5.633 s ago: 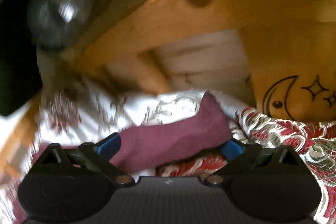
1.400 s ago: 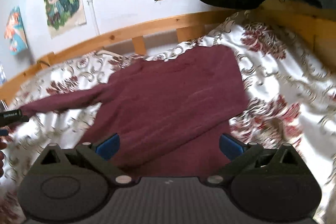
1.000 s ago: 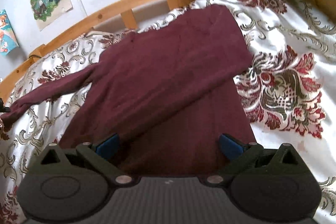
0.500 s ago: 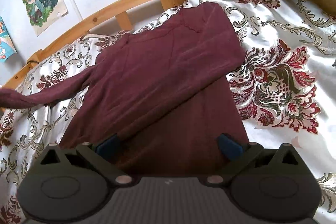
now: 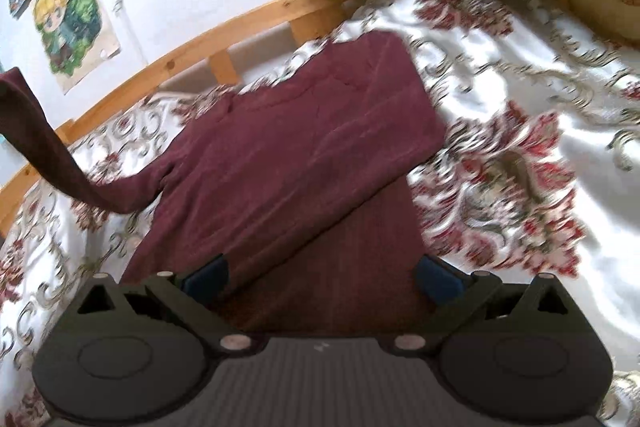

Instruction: Fold small clothes

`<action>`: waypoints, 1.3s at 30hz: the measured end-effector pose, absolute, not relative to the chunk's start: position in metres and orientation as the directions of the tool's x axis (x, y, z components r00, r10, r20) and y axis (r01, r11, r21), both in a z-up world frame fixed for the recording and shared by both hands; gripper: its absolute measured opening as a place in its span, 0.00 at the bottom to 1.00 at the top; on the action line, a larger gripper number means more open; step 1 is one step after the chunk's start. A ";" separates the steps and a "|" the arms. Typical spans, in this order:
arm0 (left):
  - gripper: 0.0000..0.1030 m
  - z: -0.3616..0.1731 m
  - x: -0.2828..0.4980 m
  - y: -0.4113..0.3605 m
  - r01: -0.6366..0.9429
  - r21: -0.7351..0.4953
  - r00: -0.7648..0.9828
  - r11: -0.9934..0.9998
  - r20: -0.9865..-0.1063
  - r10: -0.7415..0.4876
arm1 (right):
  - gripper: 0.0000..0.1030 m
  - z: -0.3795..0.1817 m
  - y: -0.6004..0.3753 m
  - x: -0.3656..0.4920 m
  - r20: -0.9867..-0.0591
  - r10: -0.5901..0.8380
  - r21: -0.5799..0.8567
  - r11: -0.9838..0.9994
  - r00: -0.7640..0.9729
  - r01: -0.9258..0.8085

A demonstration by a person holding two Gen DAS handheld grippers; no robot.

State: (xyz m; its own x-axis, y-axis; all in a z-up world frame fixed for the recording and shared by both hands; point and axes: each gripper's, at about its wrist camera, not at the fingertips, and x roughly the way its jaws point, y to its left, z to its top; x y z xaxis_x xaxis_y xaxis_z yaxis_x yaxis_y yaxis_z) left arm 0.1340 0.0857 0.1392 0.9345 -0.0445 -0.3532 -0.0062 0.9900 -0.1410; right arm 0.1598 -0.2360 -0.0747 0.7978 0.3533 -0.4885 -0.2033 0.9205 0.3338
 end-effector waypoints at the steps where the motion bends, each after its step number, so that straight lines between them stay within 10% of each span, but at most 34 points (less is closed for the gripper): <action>1: 0.06 0.134 0.138 0.075 0.035 -0.146 0.927 0.989 -0.365 -0.087 | 1.00 -0.074 -0.239 0.161 -0.483 0.340 0.331 0.924 0.807 -0.191; 23: 0.07 -0.008 0.167 -0.045 0.341 -0.188 0.685 0.921 -0.621 -0.381 | 1.00 -0.075 -0.302 0.187 -0.439 0.140 0.316 0.949 0.887 0.007; 29: 0.33 -0.026 0.171 -0.030 0.283 -0.312 0.624 0.907 -0.658 -0.421 | 1.00 -0.078 -0.301 0.187 -0.444 0.147 0.314 0.950 0.884 0.000; 33: 0.68 -0.025 0.163 -0.018 0.297 -0.357 0.620 0.886 -0.633 -0.463 | 1.00 -0.081 -0.295 0.186 -0.421 0.196 0.327 0.943 0.886 -0.054; 39: 0.79 -0.024 0.153 0.007 0.274 -0.359 0.659 0.892 -0.606 -0.446 | 0.88 -0.084 -0.267 0.184 -0.375 0.385 0.324 0.907 0.843 -0.270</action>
